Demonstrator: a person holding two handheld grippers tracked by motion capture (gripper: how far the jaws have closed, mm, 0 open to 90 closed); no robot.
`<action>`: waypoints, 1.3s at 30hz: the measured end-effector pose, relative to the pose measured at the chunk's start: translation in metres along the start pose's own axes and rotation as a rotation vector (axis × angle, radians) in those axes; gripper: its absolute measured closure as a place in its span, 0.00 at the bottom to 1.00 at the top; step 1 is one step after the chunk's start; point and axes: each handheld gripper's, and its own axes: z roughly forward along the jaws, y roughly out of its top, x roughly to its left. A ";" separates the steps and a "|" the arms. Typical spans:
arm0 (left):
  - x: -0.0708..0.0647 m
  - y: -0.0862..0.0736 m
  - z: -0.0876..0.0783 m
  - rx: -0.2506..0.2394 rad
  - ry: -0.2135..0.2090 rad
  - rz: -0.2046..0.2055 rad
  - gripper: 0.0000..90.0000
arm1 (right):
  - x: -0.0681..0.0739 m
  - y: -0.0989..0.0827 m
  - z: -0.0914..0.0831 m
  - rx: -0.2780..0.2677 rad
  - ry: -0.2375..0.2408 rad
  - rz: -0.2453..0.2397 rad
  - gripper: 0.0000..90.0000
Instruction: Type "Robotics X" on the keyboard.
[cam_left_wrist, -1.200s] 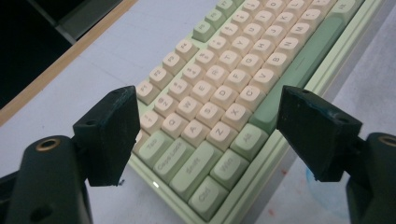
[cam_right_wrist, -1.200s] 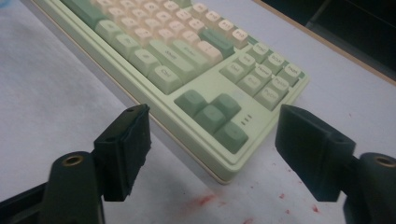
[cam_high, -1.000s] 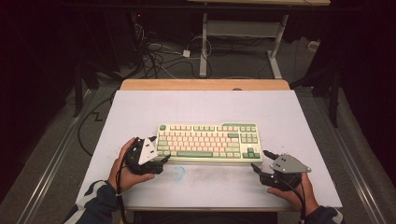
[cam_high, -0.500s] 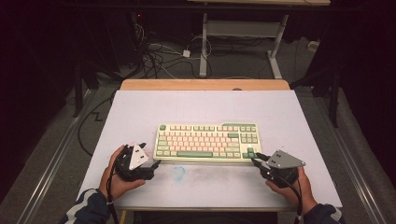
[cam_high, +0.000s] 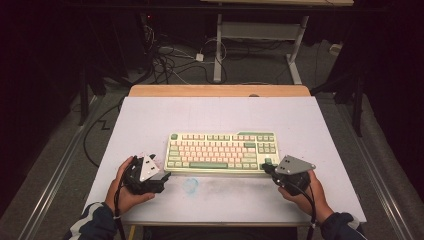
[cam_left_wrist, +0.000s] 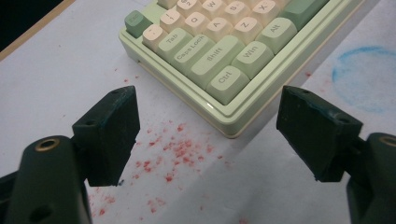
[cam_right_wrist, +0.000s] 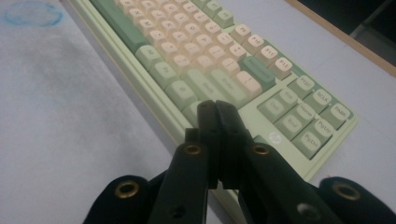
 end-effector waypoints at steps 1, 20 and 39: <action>0.000 0.000 0.000 -0.001 0.000 0.002 0.23 | -0.001 0.002 0.002 0.000 0.005 0.002 1.00; -0.002 -0.002 0.000 0.018 -0.012 0.007 0.23 | -0.003 0.031 0.056 0.078 0.050 -0.057 1.00; 0.003 0.003 -0.001 0.041 0.014 -0.047 0.50 | -0.010 0.018 0.062 0.086 0.044 0.008 1.00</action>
